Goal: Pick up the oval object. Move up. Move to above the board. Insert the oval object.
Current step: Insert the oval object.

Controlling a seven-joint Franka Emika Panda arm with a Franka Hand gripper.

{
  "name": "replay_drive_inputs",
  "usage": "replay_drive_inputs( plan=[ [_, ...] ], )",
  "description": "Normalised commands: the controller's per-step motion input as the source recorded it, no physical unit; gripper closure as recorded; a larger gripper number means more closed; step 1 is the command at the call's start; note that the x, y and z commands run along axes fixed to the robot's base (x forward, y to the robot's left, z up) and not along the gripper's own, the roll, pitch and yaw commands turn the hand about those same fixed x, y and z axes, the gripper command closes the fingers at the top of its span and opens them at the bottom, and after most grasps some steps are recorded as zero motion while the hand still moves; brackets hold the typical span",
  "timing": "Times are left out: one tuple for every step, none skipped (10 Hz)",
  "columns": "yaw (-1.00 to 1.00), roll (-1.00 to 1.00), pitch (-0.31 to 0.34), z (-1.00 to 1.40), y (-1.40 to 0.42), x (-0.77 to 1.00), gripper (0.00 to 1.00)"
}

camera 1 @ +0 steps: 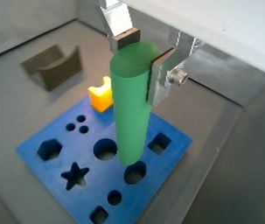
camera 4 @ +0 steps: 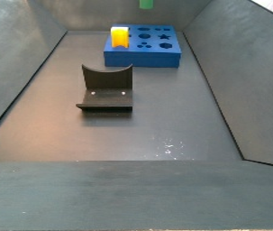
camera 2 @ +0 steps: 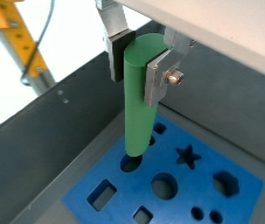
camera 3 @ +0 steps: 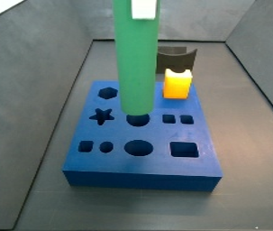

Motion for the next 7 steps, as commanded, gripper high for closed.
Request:
replay_drive_inputs(
  plan=[
    [-0.74,0.08,0.000,-0.19,-0.09,0.29,1.00],
    [-0.53,0.09,0.000,-0.17,-0.20,0.45,1.00],
    [-0.33,0.11,0.051,-0.15,-0.31,0.54,1.00],
    [0.00,-0.03,0.000,0.00,0.07,0.00,1.00],
    [0.00,0.00,0.000,-0.17,0.00,0.03,1.00],
    [0.00,0.01,0.000,-0.64,-0.10,0.04,1.00],
    [0.00,0.00,0.000,-0.70,-0.13,0.05,1.00]
  ],
)
